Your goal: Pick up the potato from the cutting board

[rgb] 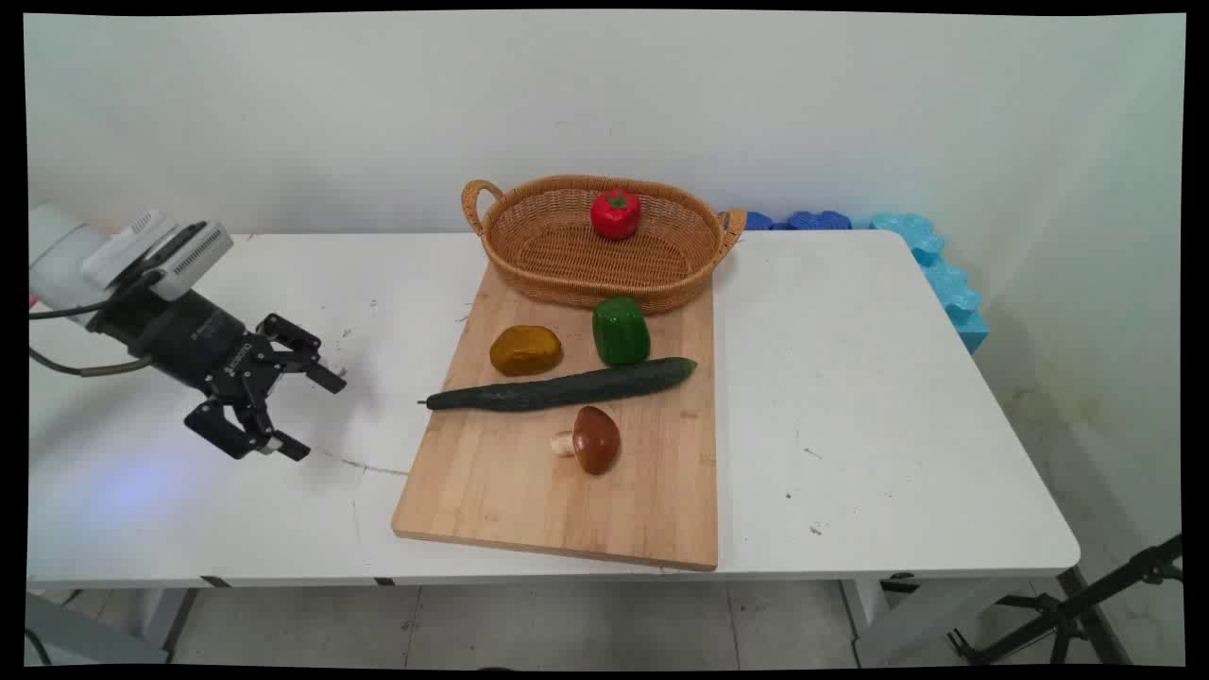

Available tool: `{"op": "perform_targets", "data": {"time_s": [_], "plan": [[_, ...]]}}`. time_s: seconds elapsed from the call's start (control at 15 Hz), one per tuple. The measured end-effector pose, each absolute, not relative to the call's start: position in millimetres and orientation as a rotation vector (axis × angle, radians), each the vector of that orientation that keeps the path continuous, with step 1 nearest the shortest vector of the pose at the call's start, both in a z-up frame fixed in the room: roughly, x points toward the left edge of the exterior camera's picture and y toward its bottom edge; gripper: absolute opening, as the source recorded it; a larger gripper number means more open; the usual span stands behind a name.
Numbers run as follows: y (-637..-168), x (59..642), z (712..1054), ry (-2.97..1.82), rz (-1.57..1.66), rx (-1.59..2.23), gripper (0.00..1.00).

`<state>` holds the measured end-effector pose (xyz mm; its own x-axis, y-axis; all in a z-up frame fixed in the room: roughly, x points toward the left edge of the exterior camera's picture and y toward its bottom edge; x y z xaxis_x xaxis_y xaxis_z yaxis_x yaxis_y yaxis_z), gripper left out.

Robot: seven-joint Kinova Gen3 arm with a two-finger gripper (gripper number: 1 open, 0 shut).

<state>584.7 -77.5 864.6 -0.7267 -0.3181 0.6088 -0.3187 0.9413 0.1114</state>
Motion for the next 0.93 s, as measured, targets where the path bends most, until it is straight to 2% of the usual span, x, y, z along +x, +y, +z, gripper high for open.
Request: {"op": "perform_targets", "data": {"time_s": [0.93], "plan": [[-132, 526, 876, -2.441, 0.174, 0.587, 1.00]]}}
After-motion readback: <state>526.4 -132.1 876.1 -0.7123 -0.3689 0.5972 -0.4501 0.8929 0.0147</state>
